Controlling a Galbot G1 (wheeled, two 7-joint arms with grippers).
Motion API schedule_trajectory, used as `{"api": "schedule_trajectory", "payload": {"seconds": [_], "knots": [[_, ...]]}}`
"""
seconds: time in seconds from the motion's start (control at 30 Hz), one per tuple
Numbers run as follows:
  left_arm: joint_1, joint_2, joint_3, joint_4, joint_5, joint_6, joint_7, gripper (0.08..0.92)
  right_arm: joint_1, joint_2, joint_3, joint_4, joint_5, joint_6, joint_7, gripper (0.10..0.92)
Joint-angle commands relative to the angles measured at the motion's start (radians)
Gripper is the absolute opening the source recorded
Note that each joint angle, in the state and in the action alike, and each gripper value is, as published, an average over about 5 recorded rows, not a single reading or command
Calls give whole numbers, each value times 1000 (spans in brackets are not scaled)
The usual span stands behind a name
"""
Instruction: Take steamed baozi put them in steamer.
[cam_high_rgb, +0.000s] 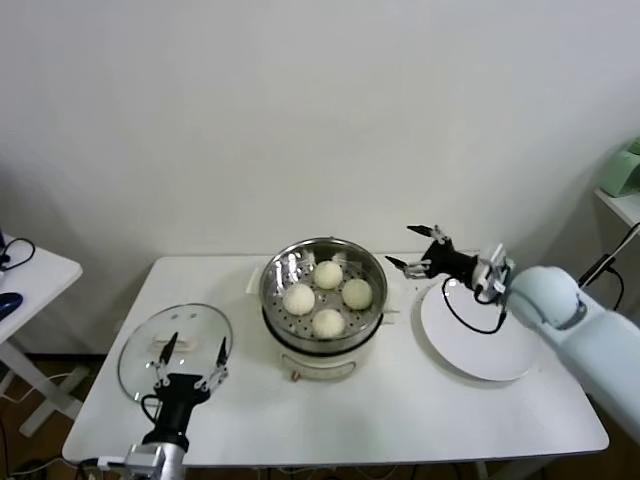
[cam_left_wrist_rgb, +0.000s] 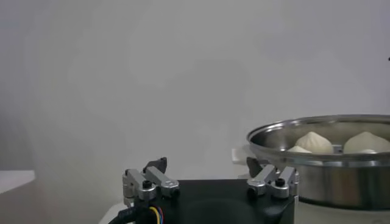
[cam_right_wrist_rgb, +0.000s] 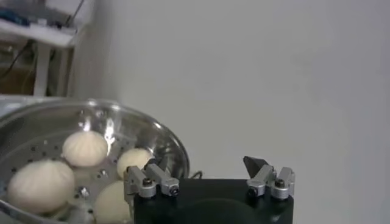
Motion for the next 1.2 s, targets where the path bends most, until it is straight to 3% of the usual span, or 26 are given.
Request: {"api": "schedule_trajectory", "payload": {"seconds": [0.03,0.27,0.57,1.2], "knots": [[17,-9,10,-49,-54,56,7,823,-756,403,806,198,-230,111,53,823],[-42,11,-17,-25,-39,66,16,823,-865,599,829,253,-267,162,67,823],[-49,14,-50,-8,-52,63,59,823,-982,713,822,285,-271,255,64,823],[-54,6,-88,0,-86,63,125,823,-988,742,798,257,-242,298,38,823]]}}
